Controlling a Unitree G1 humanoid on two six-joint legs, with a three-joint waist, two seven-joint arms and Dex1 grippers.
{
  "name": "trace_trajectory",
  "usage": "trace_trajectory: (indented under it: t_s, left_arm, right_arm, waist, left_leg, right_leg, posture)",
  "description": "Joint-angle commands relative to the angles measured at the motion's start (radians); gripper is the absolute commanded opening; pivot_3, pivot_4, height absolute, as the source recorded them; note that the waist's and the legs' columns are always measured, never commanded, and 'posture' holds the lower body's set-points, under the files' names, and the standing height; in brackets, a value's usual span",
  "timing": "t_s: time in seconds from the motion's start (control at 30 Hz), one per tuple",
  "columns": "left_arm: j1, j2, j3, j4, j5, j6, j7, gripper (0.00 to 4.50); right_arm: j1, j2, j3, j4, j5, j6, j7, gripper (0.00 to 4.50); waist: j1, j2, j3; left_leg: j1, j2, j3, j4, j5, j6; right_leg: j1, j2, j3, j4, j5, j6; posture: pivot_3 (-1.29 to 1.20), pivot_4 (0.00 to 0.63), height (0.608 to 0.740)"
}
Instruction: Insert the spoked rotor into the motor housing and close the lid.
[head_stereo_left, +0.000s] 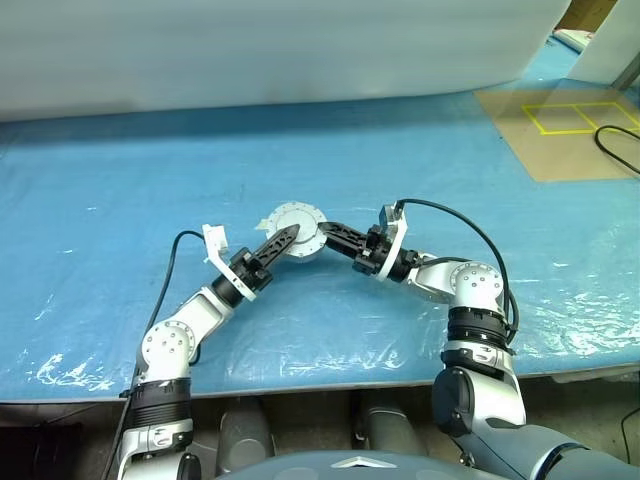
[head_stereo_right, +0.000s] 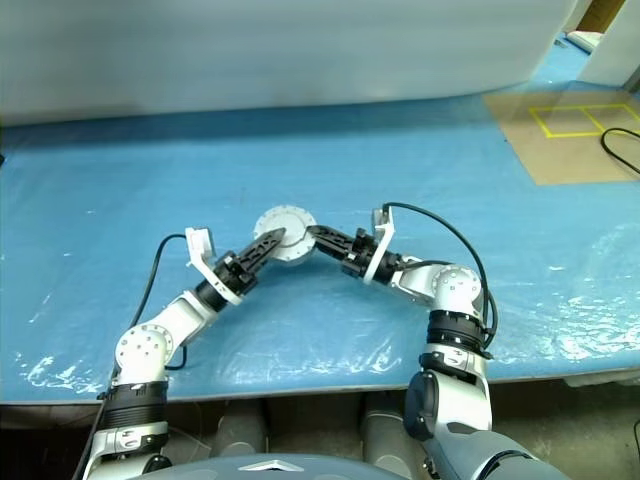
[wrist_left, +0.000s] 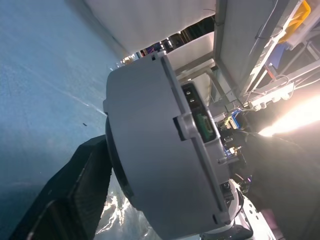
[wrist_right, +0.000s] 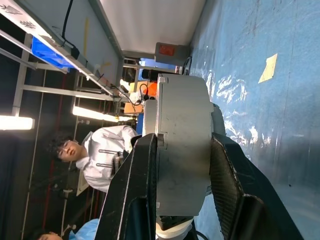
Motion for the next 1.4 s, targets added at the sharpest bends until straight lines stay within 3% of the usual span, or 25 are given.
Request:
trace_trajectory:
  t_s: [0.03,0.5,0.73,1.17,1.4]
  left_arm:
    - [-0.013,-0.002,-0.004,-0.015,-0.017,0.001,-0.021,2.98]
    - [-0.013,-0.029,0.004,-0.008,-0.084,0.037,-0.019,2.79]
    - [-0.033,-0.073,0.050,0.029,-0.102,0.016,0.014,2.79]
    - [-0.118,-0.161,0.239,0.135,-0.129,-0.193,0.125,2.79]
    - [-0.181,-0.142,0.303,0.233,0.004,-0.439,0.154,2.79]
  right_arm:
    - [-0.008,0.014,0.008,-0.049,0.056,-0.007,0.016,1.08]
    - [-0.007,0.009,0.052,-0.066,0.042,-0.064,0.024,1.08]
    - [-0.017,0.012,0.056,-0.053,0.043,-0.102,0.006,3.39]
    - [-0.026,0.011,0.045,-0.048,0.071,-0.162,-0.003,3.39]
    - [-0.023,0.013,0.065,-0.055,0.072,-0.168,-0.002,3.39]
  waist:
    - [0.000,0.000,0.000]
    - [0.001,0.000,0.000]
    - [0.001,0.000,0.000]
    - [0.001,0.000,0.000]
    - [0.001,-0.002,0.001]
  left_leg:
    - [0.000,0.000,0.000,0.000,0.000,0.000]
    - [0.000,0.000,0.000,0.002,0.000,0.000]
    - [0.000,0.000,0.000,0.002,0.000,0.000]
    - [0.000,0.000,-0.001,0.003,0.000,0.000]
    - [0.000,0.000,-0.002,0.003,0.000,0.000]
  right_leg:
    - [0.000,0.000,0.000,0.000,0.000,0.000]
    - [0.000,0.000,0.000,0.001,0.000,0.000]
    - [0.001,0.000,0.000,0.001,0.000,0.000]
    - [0.003,-0.001,0.000,0.001,0.000,0.000]
    - [0.004,-0.001,0.000,0.000,0.001,0.001]
  posture:
    - [0.00,0.150,0.740]
    - [0.00,0.150,0.740]
    - [0.00,0.150,0.740]
    - [0.00,0.150,0.740]
    - [0.00,0.150,0.740]
